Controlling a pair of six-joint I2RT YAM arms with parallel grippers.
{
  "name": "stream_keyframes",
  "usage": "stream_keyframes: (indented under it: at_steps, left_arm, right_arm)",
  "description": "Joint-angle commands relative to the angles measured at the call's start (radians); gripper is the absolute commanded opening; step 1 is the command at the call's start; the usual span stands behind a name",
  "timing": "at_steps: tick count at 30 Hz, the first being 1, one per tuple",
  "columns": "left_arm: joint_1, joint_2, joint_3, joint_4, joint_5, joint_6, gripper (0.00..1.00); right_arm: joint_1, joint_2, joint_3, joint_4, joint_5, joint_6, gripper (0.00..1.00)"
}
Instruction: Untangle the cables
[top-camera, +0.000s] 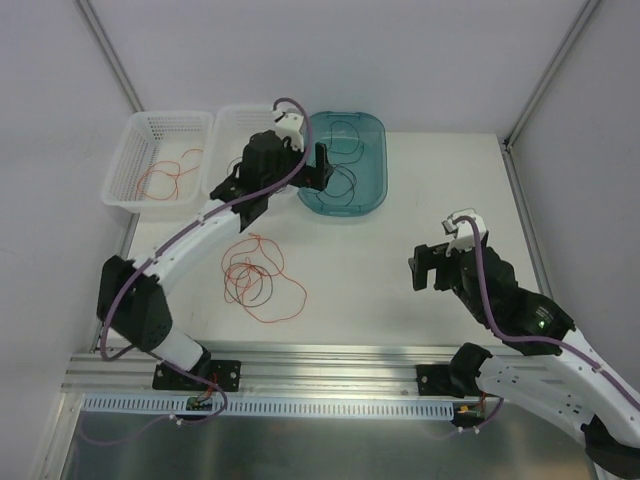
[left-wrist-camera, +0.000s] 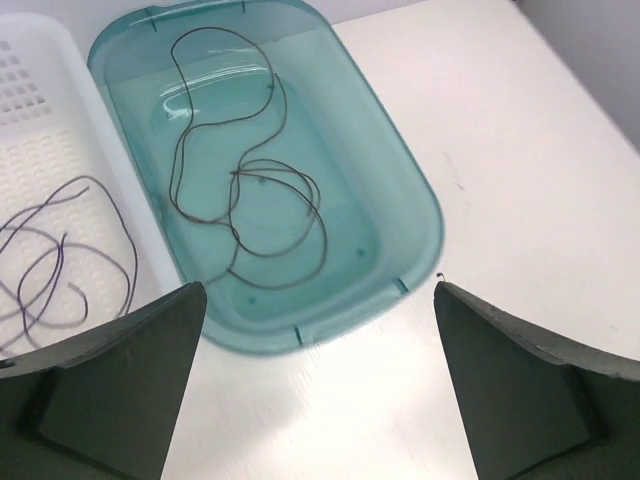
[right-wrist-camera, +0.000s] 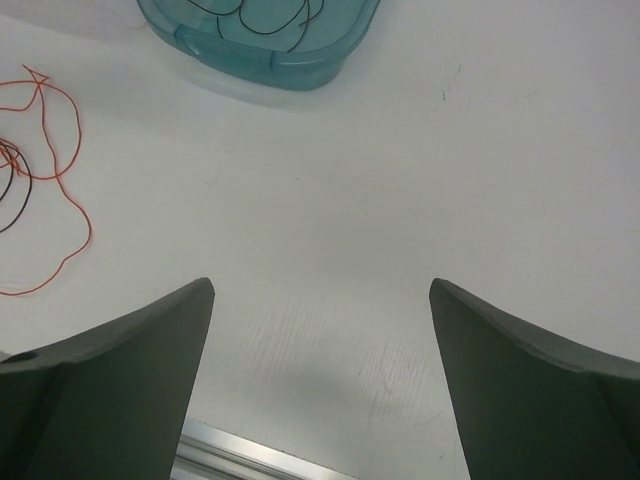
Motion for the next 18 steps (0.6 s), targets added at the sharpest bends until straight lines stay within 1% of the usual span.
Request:
stream_keyframes:
  at_steps: [1, 2, 3, 4, 5, 6, 7, 8, 11, 13, 16, 18]
  left_arm:
    - [-0.022, -0.174, -0.197, 0.012, -0.004, -0.135, 0.99]
    - [-0.025, -0.249, -0.236, -0.008, -0.010, -0.181, 0.99]
    - [-0.028, -0.285, -0.271, -0.020, -0.035, -0.201, 0.99]
    - [-0.030, -0.320, -0.341, -0.033, -0.032, -0.217, 0.99]
    - [-0.033, -0.392, -0.374, -0.054, -0.030, -0.243, 0.99]
    - [-0.034, -0.427, -0.406, -0.054, -0.029, -0.255, 0.99]
    - [-0.040, -0.463, -0.470, -0.054, -0.033, -0.263, 0.99]
    - [-0.049, -0.530, -0.503, -0.054, -0.058, -0.264, 0.99]
    - [-0.103, -0.616, -0.599, -0.100, -0.176, -0.292, 0.99]
    - [-0.125, -0.627, -0.624, -0.160, -0.172, -0.295, 0.99]
    - [-0.199, -0.610, -0.650, -0.227, -0.167, -0.301, 0.99]
    - [-0.236, -0.598, -0.679, -0.235, -0.165, -0.323, 0.99]
  right_arm:
    - [-0.004, -0.018, 0.042, -0.052, 0.004, 0.042, 0.95]
    - [-0.004, -0.023, 0.044, -0.055, 0.006, 0.050, 0.95]
    - [-0.004, -0.032, 0.047, -0.066, 0.006, 0.060, 0.95]
    - [-0.004, -0.034, 0.050, -0.074, 0.004, 0.060, 0.95]
    - [-0.005, -0.038, 0.054, -0.084, 0.003, 0.086, 0.97]
    - [-0.002, -0.041, 0.065, -0.100, -0.002, 0.099, 0.97]
    - [-0.004, -0.054, 0.064, -0.107, 0.001, 0.103, 0.97]
    - [-0.004, -0.061, 0.064, -0.114, 0.000, 0.108, 0.97]
    - [-0.004, -0.106, 0.039, -0.127, 0.023, 0.129, 0.97]
    - [-0.004, -0.126, 0.015, -0.132, 0.047, 0.146, 0.97]
    - [-0.005, -0.160, -0.007, -0.137, 0.063, 0.172, 0.97]
    - [-0.004, -0.164, -0.016, -0.137, 0.060, 0.182, 0.97]
